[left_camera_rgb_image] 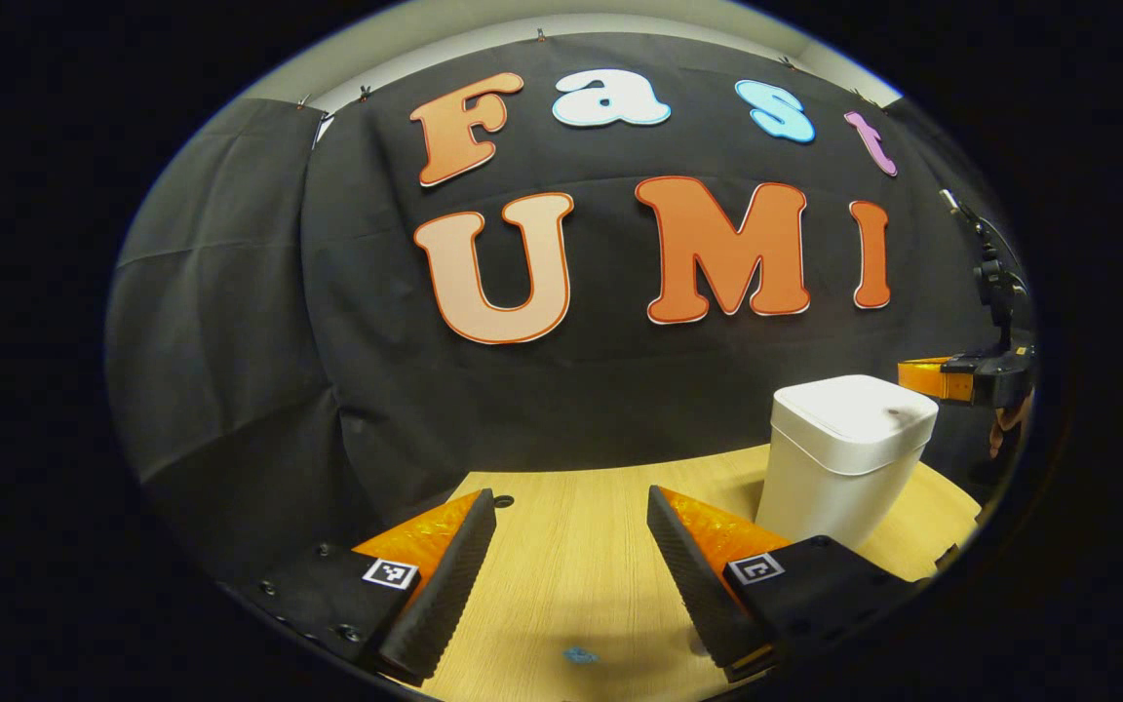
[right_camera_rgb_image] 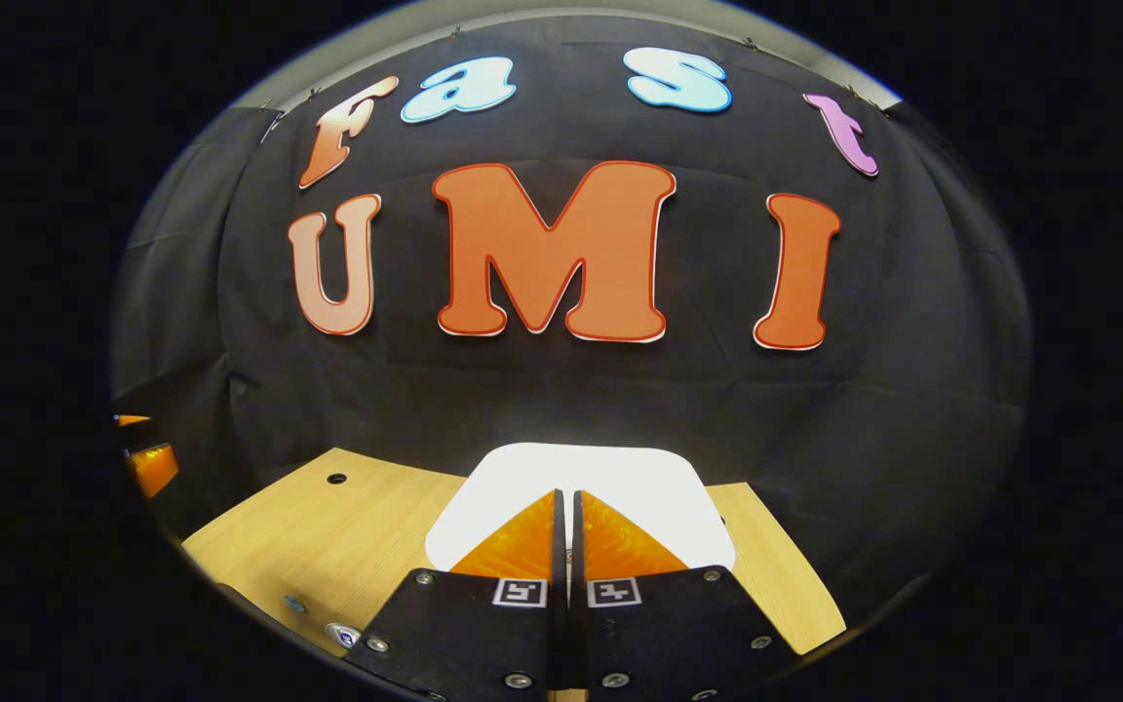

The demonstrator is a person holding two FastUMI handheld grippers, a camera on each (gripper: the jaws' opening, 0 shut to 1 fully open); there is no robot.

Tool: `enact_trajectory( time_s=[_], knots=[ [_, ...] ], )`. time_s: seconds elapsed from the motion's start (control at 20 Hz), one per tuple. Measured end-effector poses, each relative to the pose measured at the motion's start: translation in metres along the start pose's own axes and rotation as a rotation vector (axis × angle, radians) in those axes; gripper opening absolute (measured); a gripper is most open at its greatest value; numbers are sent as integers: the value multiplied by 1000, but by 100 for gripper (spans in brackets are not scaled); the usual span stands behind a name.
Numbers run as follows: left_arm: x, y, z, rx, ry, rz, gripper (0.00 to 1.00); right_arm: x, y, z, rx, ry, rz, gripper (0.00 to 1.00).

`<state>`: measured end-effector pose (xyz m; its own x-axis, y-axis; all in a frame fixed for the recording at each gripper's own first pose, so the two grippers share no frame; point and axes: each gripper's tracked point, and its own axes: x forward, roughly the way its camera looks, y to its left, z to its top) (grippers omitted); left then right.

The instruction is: Press the lid of the desktop garbage bin to open it, pick up the crumpled paper on the desktop and throw it into the bin, then pick up the pop can on the desktop and drop it into the bin, and finally close the garbage bin lid.

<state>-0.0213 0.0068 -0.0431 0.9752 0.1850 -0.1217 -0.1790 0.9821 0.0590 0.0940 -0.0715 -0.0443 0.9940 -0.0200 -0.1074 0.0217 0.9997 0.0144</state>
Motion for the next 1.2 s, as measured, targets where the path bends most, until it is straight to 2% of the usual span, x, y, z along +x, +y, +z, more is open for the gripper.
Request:
enact_trajectory(
  time_s=[0.25, 0.5, 0.7, 0.85, 0.95, 1.2],
  knots=[
    [4, -6, -4, -8, 15, 19, 99, 14, -1, -33, -5, 103, 16, 1],
    [12, -16, -9, -4, 34, 23, 100, 17, -1, -32, -27, 82, 24, 1],
    [16, -28, -9, -2, 33, 14, 99, 19, 1, -37, 35, 105, 34, 1],
    [15, -37, -9, -1, 34, 9, 99, 17, 2, -33, 6, 98, 52, 1],
    [12, -37, -8, 2, 30, 16, 99, 18, 2, -26, -13, 68, 70, 1],
    [4, -28, -28, 6, 61, 40, 100, 13, 0, -22, 18, 78, 95, 1]
  ],
)
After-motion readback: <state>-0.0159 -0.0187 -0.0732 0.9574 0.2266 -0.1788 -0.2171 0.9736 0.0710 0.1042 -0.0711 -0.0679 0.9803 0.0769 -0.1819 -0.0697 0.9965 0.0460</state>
